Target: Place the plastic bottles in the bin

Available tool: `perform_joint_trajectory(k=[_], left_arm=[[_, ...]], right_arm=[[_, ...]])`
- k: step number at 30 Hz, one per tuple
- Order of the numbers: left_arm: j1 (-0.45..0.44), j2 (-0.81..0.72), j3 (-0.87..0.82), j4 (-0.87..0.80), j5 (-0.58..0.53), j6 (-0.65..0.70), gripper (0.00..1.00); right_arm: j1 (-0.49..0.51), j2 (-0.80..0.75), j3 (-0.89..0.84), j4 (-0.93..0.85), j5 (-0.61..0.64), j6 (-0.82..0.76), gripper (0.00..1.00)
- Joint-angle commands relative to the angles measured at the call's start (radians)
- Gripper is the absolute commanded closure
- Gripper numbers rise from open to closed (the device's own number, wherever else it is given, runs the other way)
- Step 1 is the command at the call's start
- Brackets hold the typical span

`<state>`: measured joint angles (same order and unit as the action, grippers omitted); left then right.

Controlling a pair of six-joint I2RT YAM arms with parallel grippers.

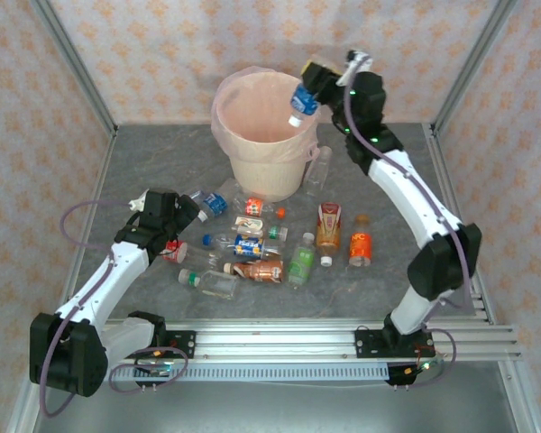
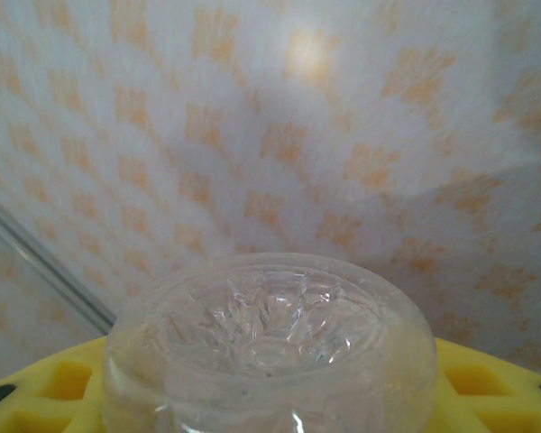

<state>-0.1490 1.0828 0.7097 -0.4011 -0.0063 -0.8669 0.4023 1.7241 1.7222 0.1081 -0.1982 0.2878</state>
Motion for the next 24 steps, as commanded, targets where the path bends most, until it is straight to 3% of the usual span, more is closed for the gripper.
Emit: perform_joint_trajectory(k=[1, 5, 12, 18, 22, 24], left_arm=[[-0.001, 0.006, 0.023, -0.016, 0.005, -0.013, 0.0], [-0.001, 0.014, 0.025, -0.017, 0.007, -0.012, 0.0], [0.0, 0.038, 0.034, -0.035, -0.007, -0.009, 0.0], [0.0, 0.057, 0.044, -0.044, -0.03, -0.003, 0.0], [0.01, 0.072, 0.068, -0.079, -0.061, 0.015, 0.0], [0.029, 0.075, 0.079, -0.087, -0.07, 0.027, 0.0]], right_arm=[[0.039, 0.068, 0.087, -0.072, 0.075, -0.199, 0.45], [0.075, 0.184, 0.233, -0.222, 0.258, -0.311, 0.43], [0.079, 0.353, 0.473, -0.475, 0.521, -0.368, 0.33], [0.087, 0.376, 0.526, -0.511, 0.486, -0.373, 0.19], [0.089, 0.343, 0.555, -0.551, 0.44, -0.324, 0.0], [0.089, 0.293, 0.535, -0.564, 0.4, -0.289, 0.01]])
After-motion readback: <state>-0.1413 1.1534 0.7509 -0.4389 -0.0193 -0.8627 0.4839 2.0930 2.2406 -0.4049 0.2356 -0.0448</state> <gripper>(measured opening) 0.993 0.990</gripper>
